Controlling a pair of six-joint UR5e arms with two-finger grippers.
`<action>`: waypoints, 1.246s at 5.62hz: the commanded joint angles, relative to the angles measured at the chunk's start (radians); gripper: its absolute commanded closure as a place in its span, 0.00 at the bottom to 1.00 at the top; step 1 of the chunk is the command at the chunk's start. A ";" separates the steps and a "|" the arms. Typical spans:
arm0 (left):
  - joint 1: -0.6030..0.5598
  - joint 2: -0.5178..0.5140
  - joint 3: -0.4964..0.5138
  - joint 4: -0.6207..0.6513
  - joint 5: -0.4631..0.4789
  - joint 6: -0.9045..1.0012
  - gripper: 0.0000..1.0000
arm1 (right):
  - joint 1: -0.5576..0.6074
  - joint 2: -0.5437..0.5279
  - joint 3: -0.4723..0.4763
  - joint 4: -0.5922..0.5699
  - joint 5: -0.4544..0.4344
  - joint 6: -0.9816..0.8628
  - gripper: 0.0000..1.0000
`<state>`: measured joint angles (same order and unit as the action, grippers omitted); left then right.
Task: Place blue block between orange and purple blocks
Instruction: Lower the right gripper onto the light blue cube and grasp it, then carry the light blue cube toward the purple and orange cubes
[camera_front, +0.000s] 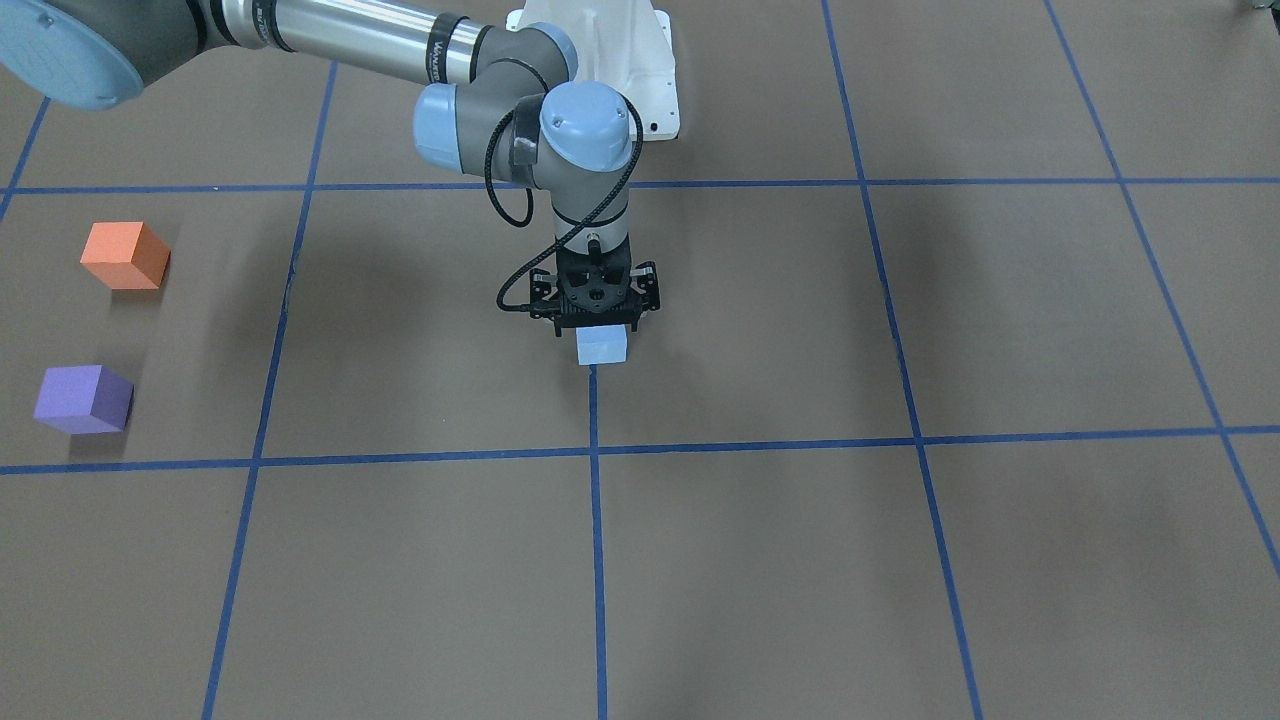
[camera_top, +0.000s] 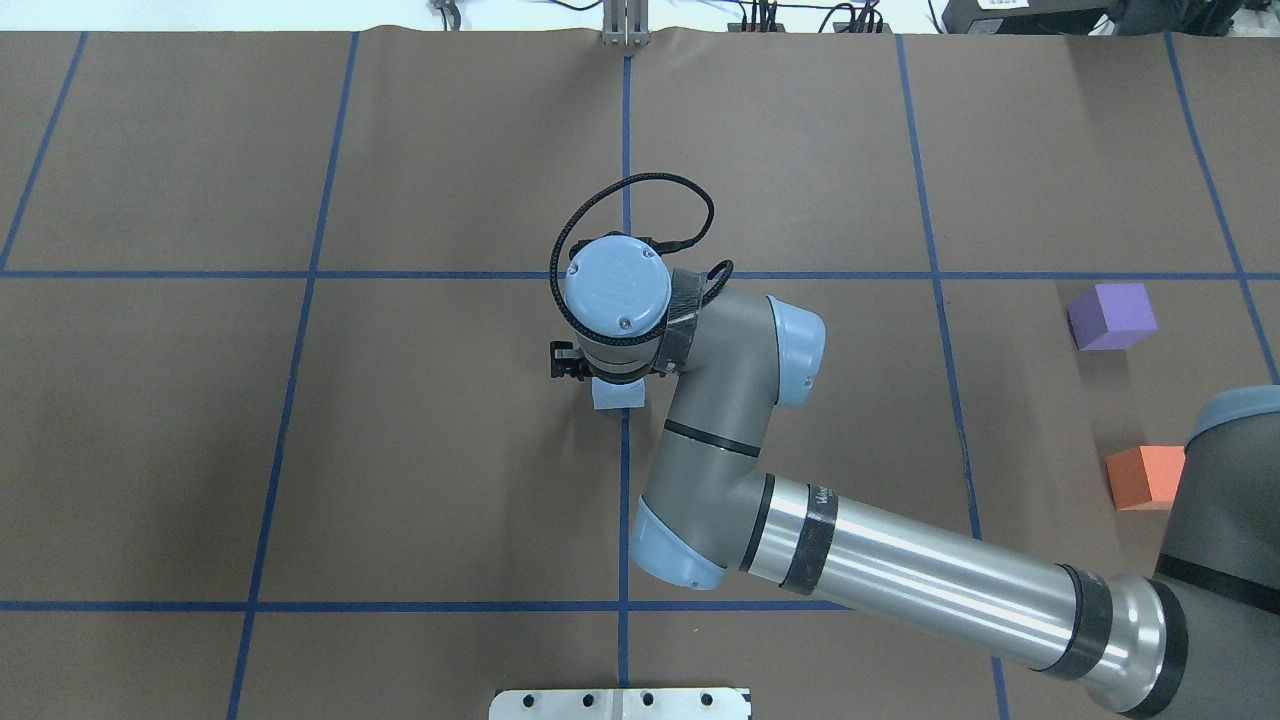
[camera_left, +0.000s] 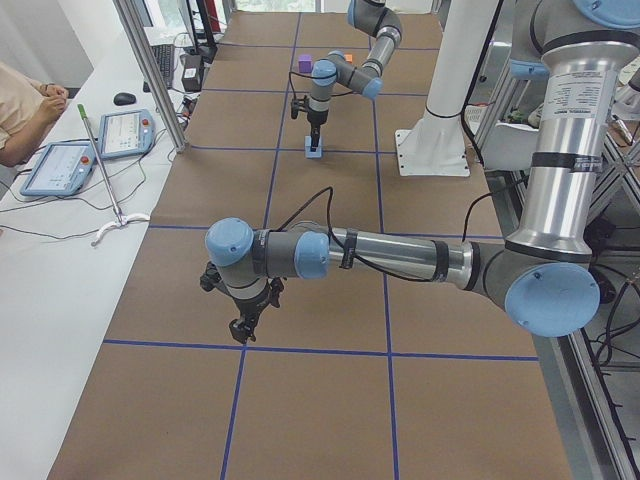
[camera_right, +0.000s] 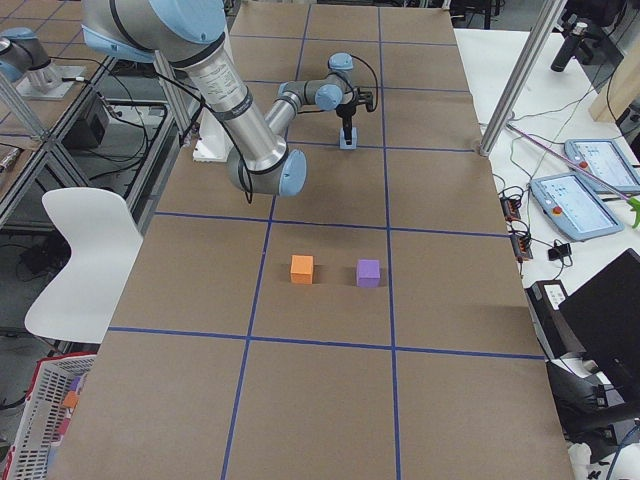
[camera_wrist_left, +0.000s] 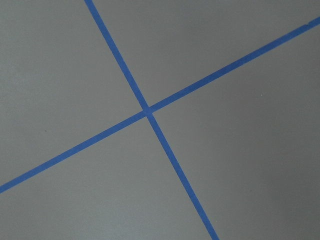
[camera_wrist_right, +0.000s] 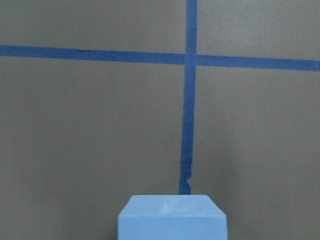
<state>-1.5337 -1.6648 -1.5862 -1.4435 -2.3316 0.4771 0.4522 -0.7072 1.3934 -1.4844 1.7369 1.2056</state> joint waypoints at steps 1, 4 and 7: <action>0.000 0.002 0.009 0.000 0.005 0.000 0.00 | -0.003 0.003 -0.011 0.004 0.000 -0.007 0.44; -0.006 0.138 -0.006 -0.151 0.003 -0.201 0.00 | 0.011 0.008 0.007 0.003 0.007 -0.009 0.82; -0.005 0.152 -0.004 -0.239 0.003 -0.377 0.00 | 0.231 -0.117 0.172 -0.011 0.177 -0.096 1.00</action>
<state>-1.5380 -1.5164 -1.5880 -1.6760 -2.3285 0.1449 0.6073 -0.7606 1.4962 -1.4935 1.8596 1.1608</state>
